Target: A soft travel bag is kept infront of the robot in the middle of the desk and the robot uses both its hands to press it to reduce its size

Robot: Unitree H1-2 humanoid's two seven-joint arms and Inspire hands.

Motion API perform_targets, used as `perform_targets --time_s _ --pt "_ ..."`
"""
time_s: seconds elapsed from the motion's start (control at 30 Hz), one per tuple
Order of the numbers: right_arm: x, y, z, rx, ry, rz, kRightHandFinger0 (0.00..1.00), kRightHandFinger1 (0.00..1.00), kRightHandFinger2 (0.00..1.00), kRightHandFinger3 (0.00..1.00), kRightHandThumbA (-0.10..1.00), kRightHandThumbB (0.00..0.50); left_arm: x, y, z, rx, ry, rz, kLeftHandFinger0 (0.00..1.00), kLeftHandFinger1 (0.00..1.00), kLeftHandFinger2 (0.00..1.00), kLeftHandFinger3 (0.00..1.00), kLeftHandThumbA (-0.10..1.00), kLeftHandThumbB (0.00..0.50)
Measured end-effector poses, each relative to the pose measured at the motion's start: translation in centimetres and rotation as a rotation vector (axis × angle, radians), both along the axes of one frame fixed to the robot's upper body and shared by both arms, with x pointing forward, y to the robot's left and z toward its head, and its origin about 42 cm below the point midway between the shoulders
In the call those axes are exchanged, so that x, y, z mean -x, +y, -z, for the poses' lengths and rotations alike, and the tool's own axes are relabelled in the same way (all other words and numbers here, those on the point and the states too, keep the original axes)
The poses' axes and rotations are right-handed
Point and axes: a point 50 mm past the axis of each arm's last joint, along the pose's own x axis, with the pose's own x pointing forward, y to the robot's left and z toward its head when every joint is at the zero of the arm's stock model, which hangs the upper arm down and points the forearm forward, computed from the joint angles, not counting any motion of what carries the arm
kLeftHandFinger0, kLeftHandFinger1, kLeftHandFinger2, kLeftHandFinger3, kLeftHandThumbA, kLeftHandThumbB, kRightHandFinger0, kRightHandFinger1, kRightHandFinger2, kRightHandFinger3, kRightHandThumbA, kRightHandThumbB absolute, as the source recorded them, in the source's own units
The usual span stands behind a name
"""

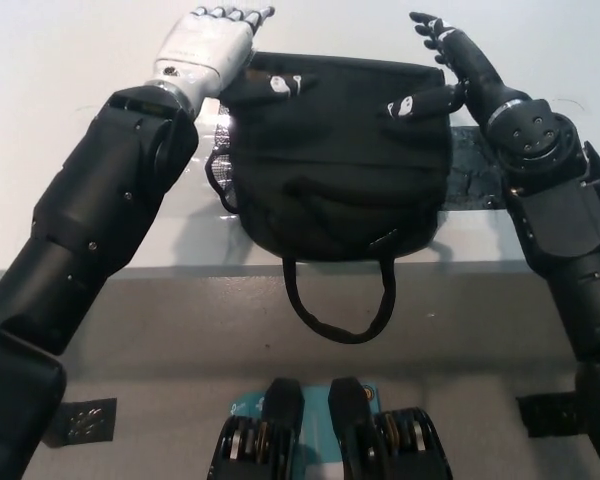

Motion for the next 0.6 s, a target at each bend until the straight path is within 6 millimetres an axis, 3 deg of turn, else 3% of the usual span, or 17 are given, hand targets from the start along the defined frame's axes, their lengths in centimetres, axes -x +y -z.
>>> perform_targets --time_s 0.13,0.17,0.3,0.37,0.53,0.6 --pt "-0.2 1.3 -0.8 0.077 -0.019 -0.023 1.00 1.00 1.00 1.00 1.00 0.270 0.0 -0.5 0.2 -0.008 0.007 0.007 1.00 1.00 1.00 1.00 1.00 0.083" --pt "-0.3 1.5 -1.2 0.085 -0.028 -0.028 1.00 1.00 1.00 1.00 1.00 0.246 -0.1 -0.8 0.3 -0.010 0.011 0.009 1.00 1.00 1.00 1.00 1.00 0.085" --pt "-0.5 2.4 -2.7 0.119 -0.059 -0.044 1.00 1.00 1.00 1.00 1.00 0.239 -0.4 -1.4 0.9 -0.022 0.033 0.007 1.00 1.00 1.00 1.00 1.00 0.090" --pt "-0.6 2.7 -3.1 0.129 -0.066 -0.048 1.00 1.00 1.00 1.00 1.00 0.208 -0.4 -1.7 1.4 -0.028 0.050 0.007 1.00 1.00 1.00 1.00 1.00 0.089" --pt "-0.9 2.9 -2.5 0.133 -0.050 -0.048 1.00 1.00 1.00 1.00 1.00 0.192 -0.6 -2.4 2.5 -0.038 0.084 0.002 1.00 1.00 1.00 1.00 1.00 0.081" --pt "-1.1 2.9 -1.4 0.134 -0.023 -0.046 1.00 1.00 1.00 1.00 1.00 0.211 -0.7 -2.6 3.0 -0.045 0.097 -0.008 1.00 1.00 1.00 1.00 1.00 0.098"
